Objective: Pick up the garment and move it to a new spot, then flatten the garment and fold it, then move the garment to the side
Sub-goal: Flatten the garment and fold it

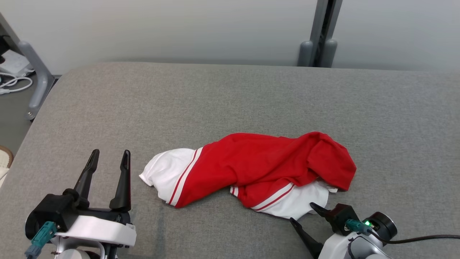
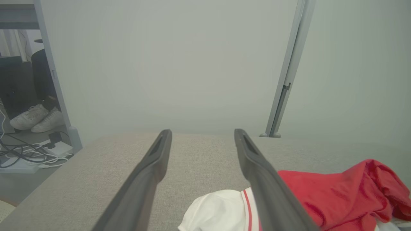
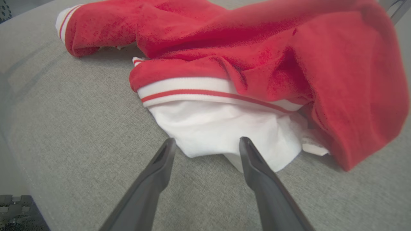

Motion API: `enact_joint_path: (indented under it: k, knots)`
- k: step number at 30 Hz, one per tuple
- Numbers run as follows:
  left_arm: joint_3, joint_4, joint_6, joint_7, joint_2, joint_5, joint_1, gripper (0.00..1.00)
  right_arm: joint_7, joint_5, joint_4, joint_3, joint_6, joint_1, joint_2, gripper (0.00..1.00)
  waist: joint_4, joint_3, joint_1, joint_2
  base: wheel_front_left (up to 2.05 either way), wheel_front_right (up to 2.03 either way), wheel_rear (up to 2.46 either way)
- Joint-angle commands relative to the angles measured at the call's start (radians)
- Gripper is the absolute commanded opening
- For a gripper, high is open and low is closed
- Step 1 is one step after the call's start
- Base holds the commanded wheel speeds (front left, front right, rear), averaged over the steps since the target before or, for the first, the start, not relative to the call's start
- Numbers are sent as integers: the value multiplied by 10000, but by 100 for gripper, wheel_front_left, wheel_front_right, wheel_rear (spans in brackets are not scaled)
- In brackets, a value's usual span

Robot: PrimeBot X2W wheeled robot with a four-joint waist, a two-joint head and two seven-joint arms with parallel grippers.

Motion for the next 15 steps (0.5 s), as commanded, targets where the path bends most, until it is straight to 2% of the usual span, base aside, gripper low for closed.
enact_joint_path:
  k: [1, 2, 3, 4, 6, 10, 15]
  knots:
    - [22, 81, -53, -95, 6, -33, -188, 100, -12, -10, 254, 170, -3, -234, -114, 100, 245, 241, 0, -1, 0, 0, 0]
    - [23, 160, -76, -132, -15, -36, -255, 100, 122, -62, 540, 367, -5, -379, -200, 100, 283, 273, 0, -1, 0, 0, 0]
    - [31, 213, -87, -163, -29, -35, -287, 100, 151, 29, 752, 510, -5, -505, -199, 86, 307, 290, 0, -1, 0, 0, 0]
    - [33, 266, -110, -187, -54, -40, -328, 100, 169, 83, 938, 627, -5, -678, -224, 48, 324, 323, 0, -1, 0, 0, 0]
    - [44, 375, -138, -241, -87, -39, -363, 100, 340, 270, 1315, 909, -3, -856, -267, 0, 342, 350, 0, -1, 0, 0, 0]
    - [89, 496, -158, -307, -126, -48, -391, 100, 146, 562, 1358, 1270, -3, -1139, -362, 0, 301, 378, 0, -1, 0, 0, 0]
    - [220, 618, -95, -376, -132, -71, -367, 100, -199, 1066, 280, 2112, -3, -1649, -746, 0, 7, 373, 0, -1, 0, 0, 0]
